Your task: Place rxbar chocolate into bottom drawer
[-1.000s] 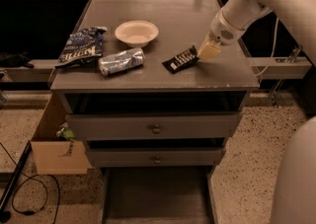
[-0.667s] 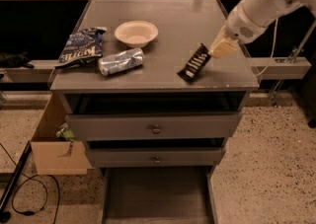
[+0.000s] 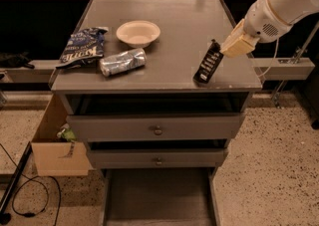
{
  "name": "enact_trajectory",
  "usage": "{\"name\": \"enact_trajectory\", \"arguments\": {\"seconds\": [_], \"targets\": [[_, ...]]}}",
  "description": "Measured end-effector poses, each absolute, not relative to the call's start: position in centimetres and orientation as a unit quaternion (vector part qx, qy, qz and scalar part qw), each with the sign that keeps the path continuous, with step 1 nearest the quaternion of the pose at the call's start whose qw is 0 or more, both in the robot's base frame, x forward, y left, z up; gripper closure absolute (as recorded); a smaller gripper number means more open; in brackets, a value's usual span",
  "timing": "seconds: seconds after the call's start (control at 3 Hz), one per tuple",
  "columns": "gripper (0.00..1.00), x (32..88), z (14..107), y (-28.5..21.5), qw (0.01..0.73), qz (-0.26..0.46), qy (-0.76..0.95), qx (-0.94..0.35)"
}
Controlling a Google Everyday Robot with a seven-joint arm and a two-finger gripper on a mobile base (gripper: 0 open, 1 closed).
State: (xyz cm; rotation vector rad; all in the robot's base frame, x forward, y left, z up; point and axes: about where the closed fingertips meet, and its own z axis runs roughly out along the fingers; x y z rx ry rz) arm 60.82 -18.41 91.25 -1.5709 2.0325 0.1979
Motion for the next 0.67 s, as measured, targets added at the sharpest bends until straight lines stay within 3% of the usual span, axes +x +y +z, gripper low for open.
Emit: {"name": "enact_trajectory", "arguments": {"seconds": [0.67], "targets": [[1.0, 55.9, 92.5, -19.3, 0.305, 0.089, 0.744, -0.588]]}}
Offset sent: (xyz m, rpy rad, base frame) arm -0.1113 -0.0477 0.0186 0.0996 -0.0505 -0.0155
